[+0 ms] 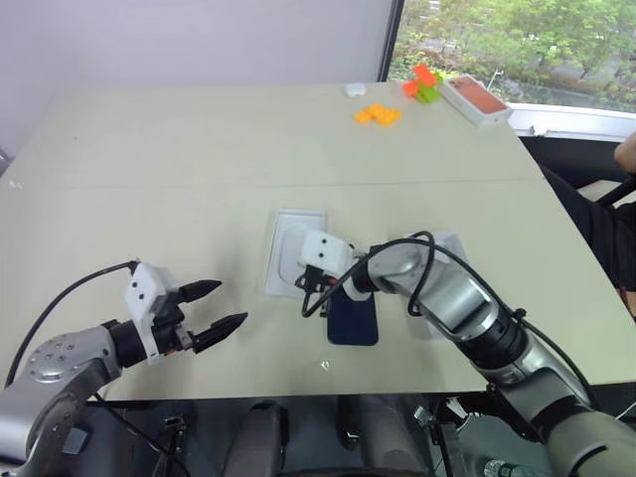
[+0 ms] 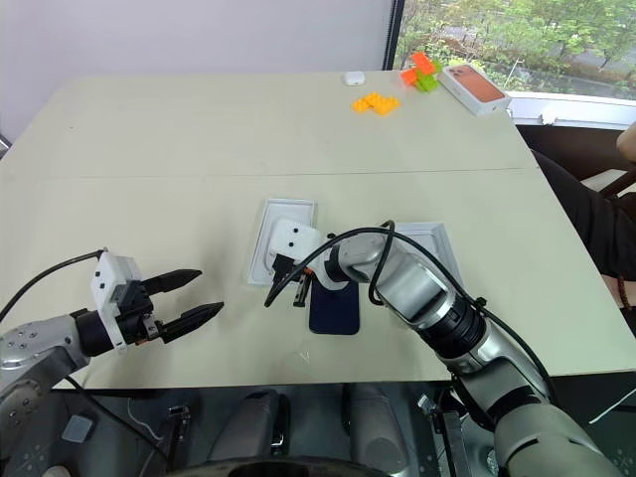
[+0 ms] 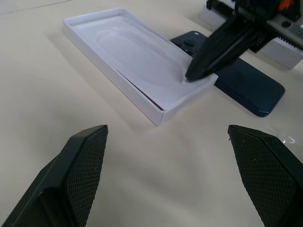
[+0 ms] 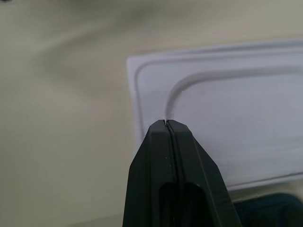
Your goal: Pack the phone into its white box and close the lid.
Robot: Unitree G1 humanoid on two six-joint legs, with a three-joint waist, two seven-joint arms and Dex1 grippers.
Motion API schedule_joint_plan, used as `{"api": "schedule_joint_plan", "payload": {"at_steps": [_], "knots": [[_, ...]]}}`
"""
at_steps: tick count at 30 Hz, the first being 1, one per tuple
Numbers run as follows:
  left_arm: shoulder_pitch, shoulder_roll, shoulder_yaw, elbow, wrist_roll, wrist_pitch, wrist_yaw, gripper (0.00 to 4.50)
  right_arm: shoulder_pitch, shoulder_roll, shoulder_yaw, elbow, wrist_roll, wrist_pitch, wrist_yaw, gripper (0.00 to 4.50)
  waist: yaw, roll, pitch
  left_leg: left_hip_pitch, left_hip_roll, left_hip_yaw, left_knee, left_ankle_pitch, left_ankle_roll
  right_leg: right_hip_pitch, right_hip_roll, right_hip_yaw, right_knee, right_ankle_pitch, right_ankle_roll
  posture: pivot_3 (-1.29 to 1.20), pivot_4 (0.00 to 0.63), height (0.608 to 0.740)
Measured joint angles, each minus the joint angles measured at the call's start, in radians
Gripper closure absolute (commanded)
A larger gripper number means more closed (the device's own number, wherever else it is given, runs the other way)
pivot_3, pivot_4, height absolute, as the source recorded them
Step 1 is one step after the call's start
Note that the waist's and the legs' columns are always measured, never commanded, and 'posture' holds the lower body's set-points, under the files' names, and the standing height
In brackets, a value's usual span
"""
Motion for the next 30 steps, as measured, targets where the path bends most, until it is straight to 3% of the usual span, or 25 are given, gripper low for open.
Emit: {"api": "schedule_joint_plan", "payload": {"at_steps": [20, 25, 30], "knots": [[-0.002, -0.008, 0.019, -0.001, 0.000, 0.024, -0.008, 0.20, -0.001, 0.031, -0.011, 0.061, -0.007, -0.004, -0.048, 4.47, 0.000, 0.000, 0.000, 0.001, 0.000, 0.000, 0.001, 0.000, 0.000, 0.001, 0.001, 0.000, 0.001, 0.000, 0.000, 0.00, 0.150, 0.740], [-0.013, -0.008, 0.020, -0.001, 0.000, 0.025, -0.008, 0.20, -0.051, 0.120, -0.115, 0.114, 0.008, 0.012, -0.107, 4.47, -0.001, 0.000, 0.000, 0.001, 0.000, 0.000, 0.001, 0.000, 0.000, 0.000, 0.001, 0.000, 0.002, 0.001, 0.000, 0.00, 0.150, 0.740], [-0.022, -0.019, 0.019, 0.000, 0.001, 0.034, -0.007, 0.20, -0.104, 0.203, -0.152, 0.339, -0.050, -0.046, -0.226, 4.47, 0.001, 0.000, 0.000, 0.001, 0.000, 0.000, 0.001, 0.000, 0.000, 0.000, 0.000, 0.000, 0.002, 0.001, -0.001, 0.00, 0.150, 0.740]]}}
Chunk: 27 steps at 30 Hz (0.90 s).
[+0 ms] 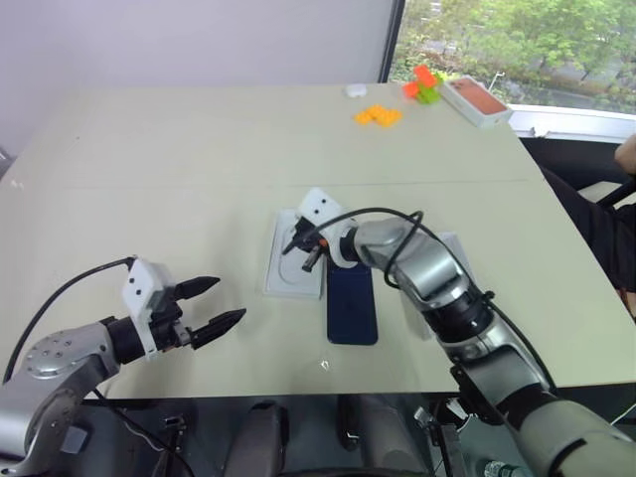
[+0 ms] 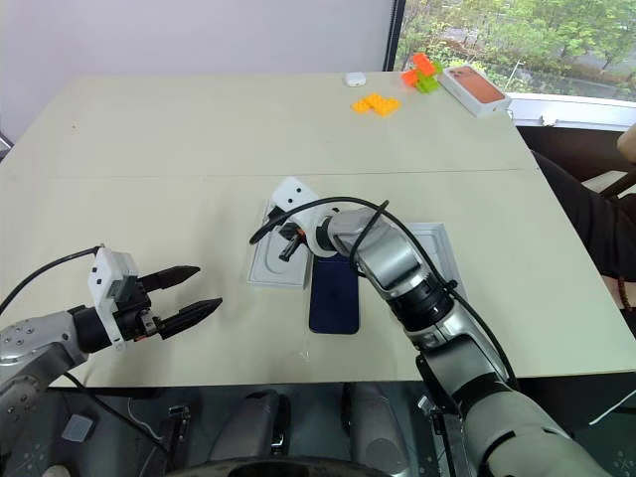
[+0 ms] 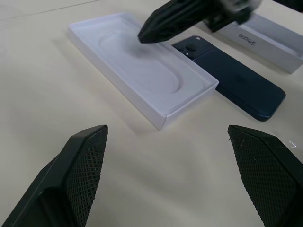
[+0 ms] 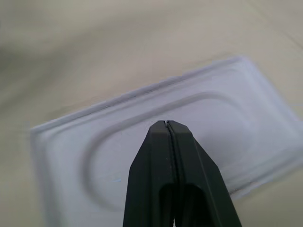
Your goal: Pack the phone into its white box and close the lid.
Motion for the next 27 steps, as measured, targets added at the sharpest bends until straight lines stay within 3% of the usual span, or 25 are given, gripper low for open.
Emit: {"api": "schedule_joint_plan", "payload": {"at_steps": [6, 15, 23, 27], "knots": [[-0.002, -0.015, -0.001, 0.000, 0.002, 0.002, 0.001, 0.20, -0.044, 0.042, -0.005, 0.176, -0.044, -0.072, -0.036, 4.47, -0.001, 0.000, 0.000, -0.001, 0.000, 0.001, 0.000, 0.000, 0.000, -0.001, -0.001, 0.001, 0.000, 0.000, 0.000, 0.00, 0.150, 0.740], [0.003, -0.027, -0.001, -0.001, 0.004, 0.002, 0.005, 0.20, -0.024, 0.033, 0.009, 0.131, -0.054, -0.058, 0.011, 4.47, -0.001, 0.000, 0.000, -0.001, 0.000, 0.000, 0.000, 0.000, 0.000, -0.001, -0.001, 0.000, 0.001, 0.000, 0.000, 0.00, 0.150, 0.740], [0.005, -0.039, 0.002, -0.001, 0.001, 0.007, 0.013, 0.20, 0.018, -0.020, -0.120, -0.134, 0.002, -0.119, 0.037, 4.47, 0.000, 0.000, 0.000, -0.001, 0.000, 0.000, 0.000, 0.000, 0.000, -0.002, -0.001, 0.000, 0.002, 0.000, 0.000, 0.00, 0.150, 0.740], [0.008, -0.050, 0.009, 0.001, -0.001, 0.023, 0.029, 0.20, 0.139, -0.138, -0.149, -0.313, 0.055, -0.113, 0.106, 4.47, 0.006, 0.000, 0.000, -0.001, 0.000, 0.000, 0.000, 0.000, 0.000, -0.001, -0.002, 0.000, 0.002, 0.000, 0.000, 0.00, 0.150, 0.740]]}}
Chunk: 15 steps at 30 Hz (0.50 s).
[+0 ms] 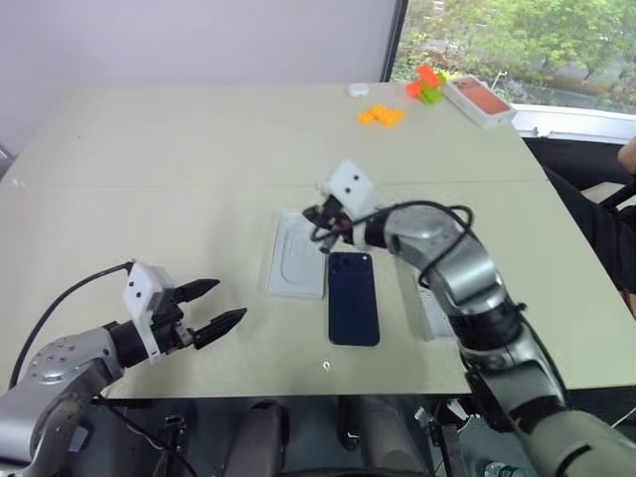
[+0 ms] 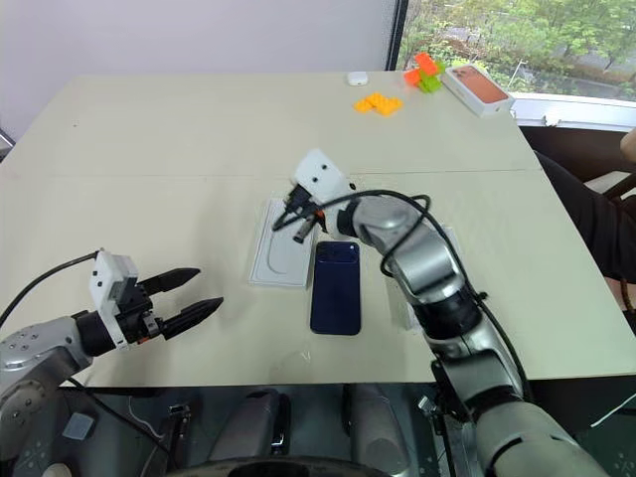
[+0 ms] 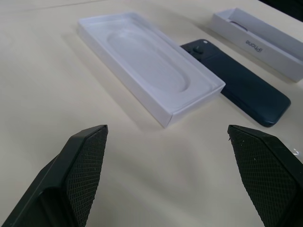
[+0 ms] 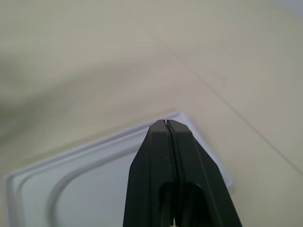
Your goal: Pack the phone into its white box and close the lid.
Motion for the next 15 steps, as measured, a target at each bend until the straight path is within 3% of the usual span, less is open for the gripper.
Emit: {"api": "schedule_joint_plan", "payload": {"at_steps": [5, 15], "knots": [[-0.010, -0.018, 0.011, 0.011, 0.000, 0.008, 0.032, 0.20, 0.163, -0.142, -0.075, -0.185, 0.100, 0.001, 0.106, 4.47, -0.006, 0.000, 0.000, 0.001, 0.000, 0.001, 0.000, 0.000, 0.000, 0.002, 0.001, 0.000, -0.002, 0.000, 0.000, 0.00, 0.150, 0.740], [-0.033, -0.023, -0.007, 0.024, 0.009, 0.010, 0.035, 0.20, 0.272, -0.231, -0.090, -0.268, 0.139, 0.063, 0.079, 4.47, -0.005, 0.000, 0.000, 0.006, 0.000, 0.000, 0.001, 0.000, 0.000, 0.005, 0.005, 0.000, 0.001, -0.002, -0.003, 0.00, 0.150, 0.740]]}}
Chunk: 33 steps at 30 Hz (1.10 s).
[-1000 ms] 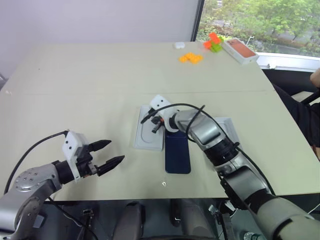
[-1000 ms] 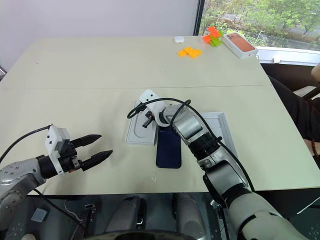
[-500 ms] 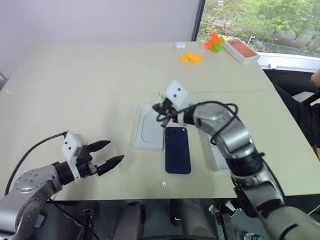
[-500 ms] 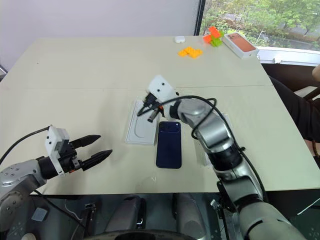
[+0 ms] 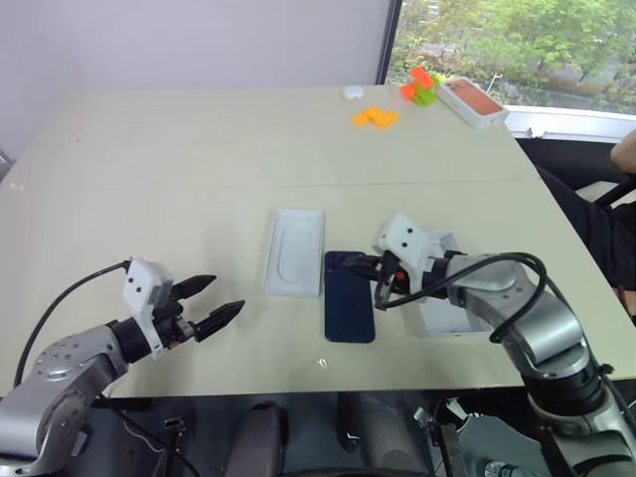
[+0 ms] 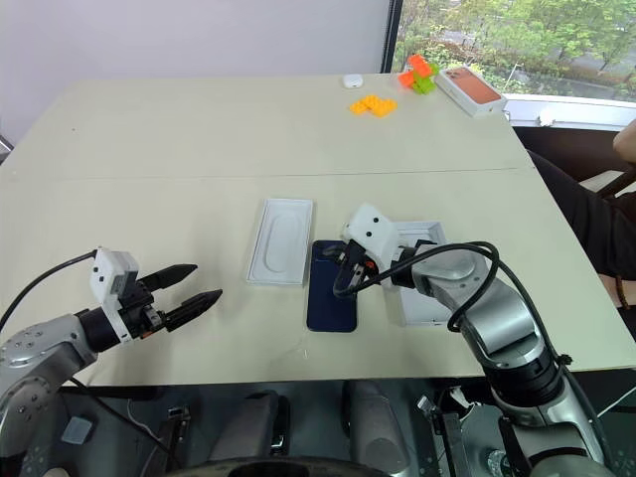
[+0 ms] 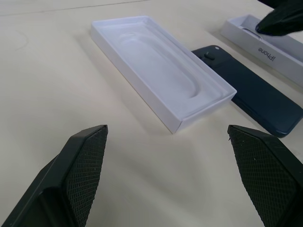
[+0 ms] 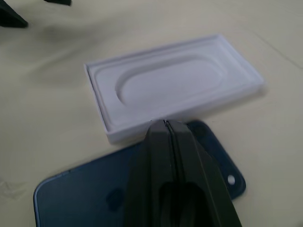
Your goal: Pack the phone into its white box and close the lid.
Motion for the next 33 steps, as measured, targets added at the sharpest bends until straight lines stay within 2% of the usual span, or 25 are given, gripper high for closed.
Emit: {"api": "schedule_joint_plan", "payload": {"at_steps": [13, 21, 27, 30, 33], "knots": [[-0.007, -0.001, -0.044, -0.020, -0.006, 0.076, 0.008, 0.20, 0.012, -0.046, 0.003, -0.005, -0.009, 0.007, -0.054, 4.47, 0.002, 0.000, 0.000, 0.000, 0.000, 0.000, 0.000, 0.000, 0.000, 0.001, -0.001, 0.000, -0.002, 0.001, 0.002, 0.00, 0.150, 0.740], [-0.007, -0.003, -0.052, -0.020, 0.002, 0.083, 0.024, 0.20, -0.003, -0.057, 0.093, -0.004, -0.038, -0.055, -0.012, 4.47, 0.001, 0.000, 0.000, 0.000, 0.000, 0.000, 0.000, 0.000, 0.000, 0.001, -0.001, 0.000, -0.002, 0.001, 0.002, 0.00, 0.150, 0.740], [-0.004, -0.003, -0.074, -0.021, 0.018, 0.083, 0.021, 0.20, -0.056, -0.014, 0.183, 0.018, -0.041, -0.062, 0.020, 4.47, 0.001, 0.000, 0.000, 0.000, 0.000, 0.000, 0.000, 0.000, 0.000, 0.002, -0.001, 0.000, -0.002, 0.001, 0.002, 0.00, 0.150, 0.740], [0.006, -0.002, -0.073, -0.031, 0.015, 0.086, 0.021, 1.07, -0.058, -0.005, 0.202, 0.035, -0.047, -0.062, 0.021, 4.50, 0.003, 0.000, 0.000, 0.000, 0.000, 0.000, 0.000, 0.000, 0.000, 0.002, -0.002, 0.000, -0.002, 0.001, 0.002, 0.00, 0.150, 0.740], [0.016, -0.002, -0.070, -0.035, 0.014, 0.087, 0.022, 2.61, -0.066, -0.003, 0.201, 0.037, -0.049, -0.064, 0.020, 4.50, 0.003, 0.000, 0.000, 0.000, 0.000, 0.000, 0.000, 0.000, 0.000, 0.002, -0.002, 0.000, -0.002, 0.001, 0.002, 0.00, 0.150, 0.740]]}}
